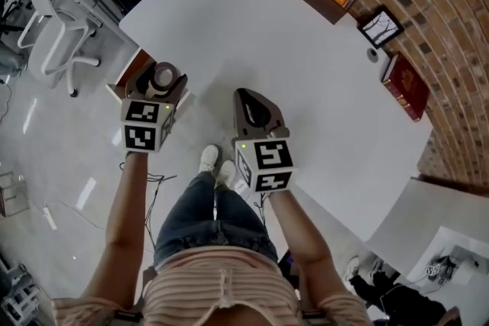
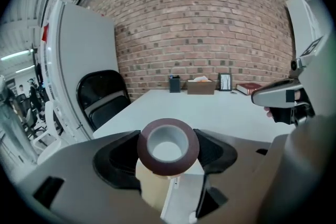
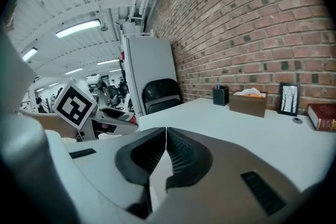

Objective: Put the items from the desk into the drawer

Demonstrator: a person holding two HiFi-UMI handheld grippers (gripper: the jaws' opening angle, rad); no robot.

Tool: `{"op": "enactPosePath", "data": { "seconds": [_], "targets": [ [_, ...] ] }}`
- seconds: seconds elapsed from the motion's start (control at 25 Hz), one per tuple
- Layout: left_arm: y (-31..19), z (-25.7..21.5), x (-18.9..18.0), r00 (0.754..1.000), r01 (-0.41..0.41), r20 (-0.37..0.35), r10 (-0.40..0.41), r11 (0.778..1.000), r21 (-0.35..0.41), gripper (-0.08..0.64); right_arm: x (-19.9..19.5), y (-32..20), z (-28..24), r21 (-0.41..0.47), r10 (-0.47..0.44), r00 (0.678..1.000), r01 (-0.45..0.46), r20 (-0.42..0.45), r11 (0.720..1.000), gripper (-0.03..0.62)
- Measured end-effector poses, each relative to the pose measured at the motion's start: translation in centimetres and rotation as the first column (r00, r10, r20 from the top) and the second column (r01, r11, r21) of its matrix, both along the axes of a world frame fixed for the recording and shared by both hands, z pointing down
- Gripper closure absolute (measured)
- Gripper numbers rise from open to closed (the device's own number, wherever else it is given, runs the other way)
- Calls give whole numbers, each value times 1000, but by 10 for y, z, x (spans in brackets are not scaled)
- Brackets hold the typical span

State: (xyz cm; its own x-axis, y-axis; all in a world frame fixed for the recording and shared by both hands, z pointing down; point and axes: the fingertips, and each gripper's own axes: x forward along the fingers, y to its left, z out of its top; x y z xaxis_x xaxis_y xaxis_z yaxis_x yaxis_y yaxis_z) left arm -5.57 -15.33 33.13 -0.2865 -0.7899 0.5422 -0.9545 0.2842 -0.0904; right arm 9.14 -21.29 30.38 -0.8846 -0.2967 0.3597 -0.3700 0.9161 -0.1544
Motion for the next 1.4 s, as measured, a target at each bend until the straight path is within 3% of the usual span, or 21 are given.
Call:
{"op": "enactPosePath", "data": {
  "seconds": [0.16, 0.48, 0.92, 1.4],
  "targets": [
    [39, 8, -21, 994, 105, -12, -105, 994, -8, 244, -28, 26, 4, -7, -103, 995, 103, -5, 995, 574],
    [95, 36, -62, 976, 210, -49, -211, 977, -35, 244, -85, 75, 15, -11, -237, 971, 236, -38, 972, 574],
    [125, 81, -126, 966, 228, -118, -232, 973, -47, 244, -161, 118, 56, -31, -317, 938, 316, -139, 948, 574],
    [128, 151, -178, 965, 172, -183, -187, 981, -93, 244, -230, 153, 122, -111, -340, 906, 322, -253, 940, 574]
  ]
}}
